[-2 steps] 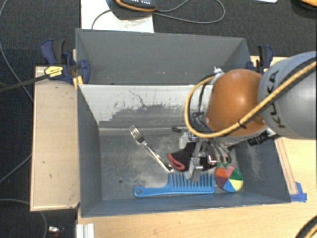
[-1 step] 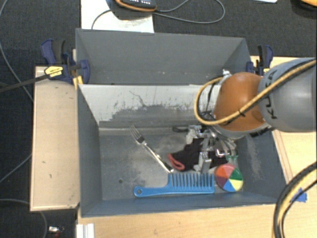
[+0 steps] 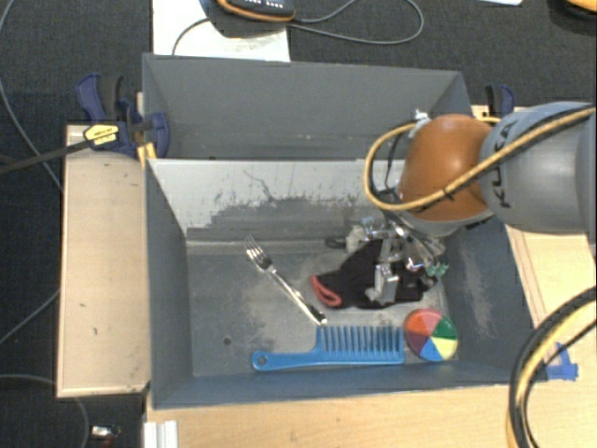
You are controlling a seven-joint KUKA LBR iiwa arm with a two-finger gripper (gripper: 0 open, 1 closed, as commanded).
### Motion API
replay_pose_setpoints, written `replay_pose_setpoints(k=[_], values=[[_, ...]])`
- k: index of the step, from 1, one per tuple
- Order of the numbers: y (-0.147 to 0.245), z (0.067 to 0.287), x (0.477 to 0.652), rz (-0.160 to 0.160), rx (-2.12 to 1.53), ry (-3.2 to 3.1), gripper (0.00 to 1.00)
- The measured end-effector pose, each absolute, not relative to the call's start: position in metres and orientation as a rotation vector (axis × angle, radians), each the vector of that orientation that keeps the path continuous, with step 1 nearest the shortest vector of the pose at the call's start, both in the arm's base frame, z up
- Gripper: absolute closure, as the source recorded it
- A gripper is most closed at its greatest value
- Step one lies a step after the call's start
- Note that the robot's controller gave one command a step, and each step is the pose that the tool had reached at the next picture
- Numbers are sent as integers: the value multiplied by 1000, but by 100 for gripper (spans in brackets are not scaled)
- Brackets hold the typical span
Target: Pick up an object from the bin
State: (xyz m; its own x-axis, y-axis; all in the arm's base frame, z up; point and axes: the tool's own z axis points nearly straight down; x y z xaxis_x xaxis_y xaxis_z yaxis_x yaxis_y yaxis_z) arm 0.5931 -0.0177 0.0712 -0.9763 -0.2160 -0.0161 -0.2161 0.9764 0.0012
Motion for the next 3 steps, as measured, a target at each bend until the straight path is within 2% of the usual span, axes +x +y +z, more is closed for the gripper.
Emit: replay_pose_setpoints(k=[1, 2, 3], values=[[-20, 67, 566, -1, -236, 3126, 0], [-18, 71, 585, 3, -304, 3109, 0], [-20, 69, 572, 2, -250, 3120, 100]])
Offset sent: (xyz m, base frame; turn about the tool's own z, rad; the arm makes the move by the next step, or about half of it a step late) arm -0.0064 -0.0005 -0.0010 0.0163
